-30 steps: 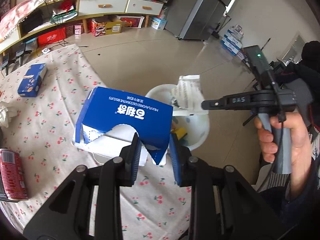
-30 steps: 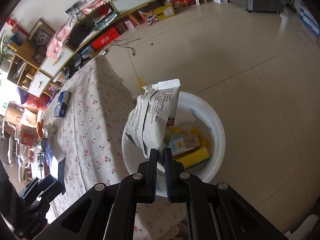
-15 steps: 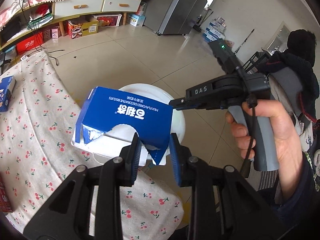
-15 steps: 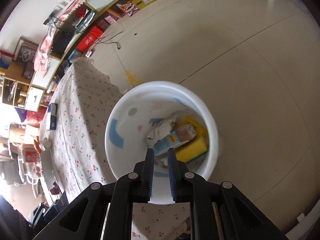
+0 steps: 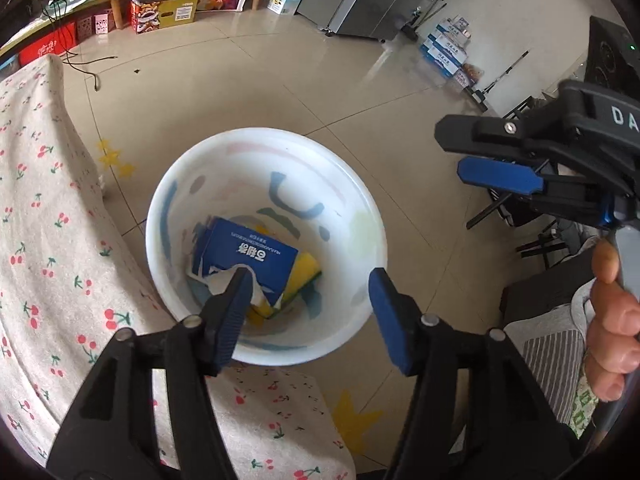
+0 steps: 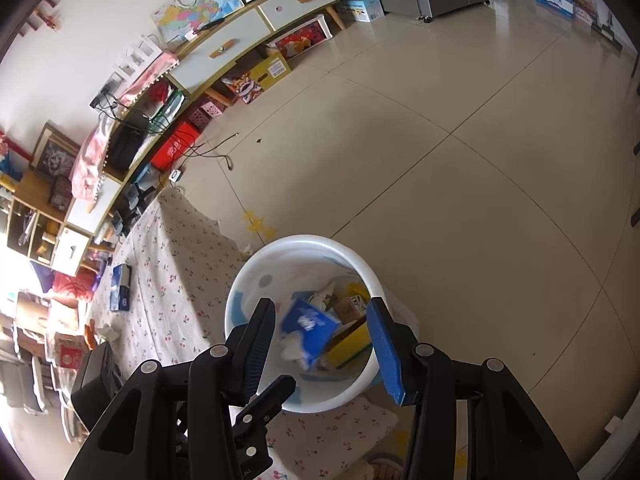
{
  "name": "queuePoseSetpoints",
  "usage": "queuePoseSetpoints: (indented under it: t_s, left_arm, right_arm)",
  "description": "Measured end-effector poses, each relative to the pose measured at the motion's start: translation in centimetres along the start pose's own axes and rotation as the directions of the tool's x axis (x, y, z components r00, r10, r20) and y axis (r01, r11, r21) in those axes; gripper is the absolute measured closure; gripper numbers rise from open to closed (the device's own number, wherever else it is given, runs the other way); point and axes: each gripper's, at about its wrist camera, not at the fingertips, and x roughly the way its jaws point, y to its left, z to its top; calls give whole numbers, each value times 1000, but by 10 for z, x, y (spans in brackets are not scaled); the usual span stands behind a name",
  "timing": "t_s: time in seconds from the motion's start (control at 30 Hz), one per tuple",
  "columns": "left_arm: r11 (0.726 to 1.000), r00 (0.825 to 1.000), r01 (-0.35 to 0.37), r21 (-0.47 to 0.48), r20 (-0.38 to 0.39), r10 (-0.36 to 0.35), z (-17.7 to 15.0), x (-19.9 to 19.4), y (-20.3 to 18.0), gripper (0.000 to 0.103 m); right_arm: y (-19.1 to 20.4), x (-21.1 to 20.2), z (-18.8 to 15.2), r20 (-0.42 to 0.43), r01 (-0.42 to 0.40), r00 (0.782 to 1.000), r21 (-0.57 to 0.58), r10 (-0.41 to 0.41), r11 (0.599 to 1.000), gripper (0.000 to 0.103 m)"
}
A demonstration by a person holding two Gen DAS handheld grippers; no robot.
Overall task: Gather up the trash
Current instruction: 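Open both grippers over the white bucket to drop packet and tissue box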
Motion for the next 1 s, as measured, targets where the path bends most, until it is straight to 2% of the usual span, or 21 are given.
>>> queuePoseSetpoints:
  t_s: [0.13, 0.3, 0.47, 0.7, 0.9, 1.0]
  left_arm:
    - [999, 999, -32, 5, 13, 32, -7, -21, 6, 42]
    - [996, 996, -82, -33, 32, 83, -7, -55, 23, 42]
    - [983, 984, -176, -61, 15, 177, -11, -89, 48, 41]
    - [930, 937, -349, -116, -13, 350, -24, -146, 99, 41]
    - [893, 912, -388, -228, 44, 408, -43, -206, 150, 41]
    - [872, 908, -378, -310, 58, 414, -50, -226, 179, 41]
  right_arm:
    - [11, 0, 0, 11, -4, 1000, -26, 4, 1000, 54]
    - [28, 5, -3, -2, -12, 1000, -67, 12, 998, 54]
    - [46, 10, -8, -32, -67, 997, -83, 65, 994, 54]
    - [89, 18, -21, -59, -100, 994, -178, 91, 979, 53]
    - [126, 26, -34, -80, -123, 991, -253, 106, 960, 50]
    - [143, 32, -40, -100, -142, 988, -282, 118, 949, 50]
